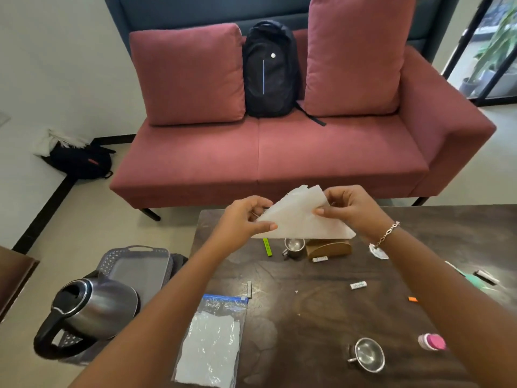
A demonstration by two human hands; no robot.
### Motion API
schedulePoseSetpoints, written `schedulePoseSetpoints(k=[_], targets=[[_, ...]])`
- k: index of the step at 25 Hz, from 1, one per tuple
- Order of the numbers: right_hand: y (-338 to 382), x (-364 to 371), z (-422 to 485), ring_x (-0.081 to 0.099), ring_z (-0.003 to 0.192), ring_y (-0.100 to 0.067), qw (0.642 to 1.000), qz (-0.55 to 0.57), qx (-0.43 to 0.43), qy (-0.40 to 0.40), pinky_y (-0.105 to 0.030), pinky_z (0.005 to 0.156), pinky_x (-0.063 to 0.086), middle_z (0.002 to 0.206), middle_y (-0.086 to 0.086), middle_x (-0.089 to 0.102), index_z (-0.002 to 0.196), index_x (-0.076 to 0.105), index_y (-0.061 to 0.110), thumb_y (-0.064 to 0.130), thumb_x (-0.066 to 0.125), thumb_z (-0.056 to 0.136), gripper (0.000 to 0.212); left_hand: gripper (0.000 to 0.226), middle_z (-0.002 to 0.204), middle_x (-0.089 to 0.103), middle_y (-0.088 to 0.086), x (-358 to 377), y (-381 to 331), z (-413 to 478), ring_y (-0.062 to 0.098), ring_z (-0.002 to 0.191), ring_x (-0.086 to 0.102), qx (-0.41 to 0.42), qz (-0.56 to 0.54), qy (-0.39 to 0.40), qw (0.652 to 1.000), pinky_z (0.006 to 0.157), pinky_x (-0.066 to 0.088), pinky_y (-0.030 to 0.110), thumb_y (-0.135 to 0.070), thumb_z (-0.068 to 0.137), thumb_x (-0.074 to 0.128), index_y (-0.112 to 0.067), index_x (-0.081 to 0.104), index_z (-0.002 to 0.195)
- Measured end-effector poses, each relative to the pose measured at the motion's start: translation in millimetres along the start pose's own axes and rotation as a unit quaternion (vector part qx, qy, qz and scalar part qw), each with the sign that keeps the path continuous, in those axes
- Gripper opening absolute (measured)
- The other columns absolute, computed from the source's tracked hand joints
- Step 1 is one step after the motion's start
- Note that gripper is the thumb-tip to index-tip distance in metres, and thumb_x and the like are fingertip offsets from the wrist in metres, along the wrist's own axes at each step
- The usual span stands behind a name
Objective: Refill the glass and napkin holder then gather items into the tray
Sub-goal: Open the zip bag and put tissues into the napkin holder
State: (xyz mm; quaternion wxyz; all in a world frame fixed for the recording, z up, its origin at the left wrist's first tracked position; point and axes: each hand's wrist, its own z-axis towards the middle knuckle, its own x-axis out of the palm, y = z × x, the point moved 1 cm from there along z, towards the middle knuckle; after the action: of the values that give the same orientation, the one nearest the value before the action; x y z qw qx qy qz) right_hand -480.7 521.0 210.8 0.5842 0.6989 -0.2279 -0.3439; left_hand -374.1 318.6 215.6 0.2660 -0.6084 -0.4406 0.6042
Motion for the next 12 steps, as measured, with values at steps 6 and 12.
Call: schedulePoseSetpoints(k=[6, 12], targets=[[-25, -29, -2, 0.059, 0.065, -0.024, 0.951, -0.271, -0.051, -0.136, -0.035, 0.064, 0.046, 0.067, -0.007, 0.065, 0.075, 0.068, 0.014, 0.010, 0.073, 0.075, 0.006, 0.011, 0.078, 0.062, 0.003, 46, 1, 54, 0.015, 0.071, 0.049, 0.035, 0.090, 0.000, 0.995, 0.065, 0.038, 0.027, -0.007, 0.075, 0.071, -0.006, 0.068, 0.085], [-103, -57, 13, 0.062, 0.071, -0.027, 0.921, -0.347, -0.025, -0.177, -0.033, 0.065, 0.048, 0.078, -0.011, 0.070, 0.085, 0.071, 0.006, 0.005, 0.070, 0.076, 0.009, 0.017, 0.102, 0.066, 0.008, 120, 32, 107, 0.026, 0.097, 0.057, 0.047, 0.204, 0.031, 0.977, 0.082, 0.047, 0.037, -0.016, 0.082, 0.065, -0.010, 0.065, 0.098]])
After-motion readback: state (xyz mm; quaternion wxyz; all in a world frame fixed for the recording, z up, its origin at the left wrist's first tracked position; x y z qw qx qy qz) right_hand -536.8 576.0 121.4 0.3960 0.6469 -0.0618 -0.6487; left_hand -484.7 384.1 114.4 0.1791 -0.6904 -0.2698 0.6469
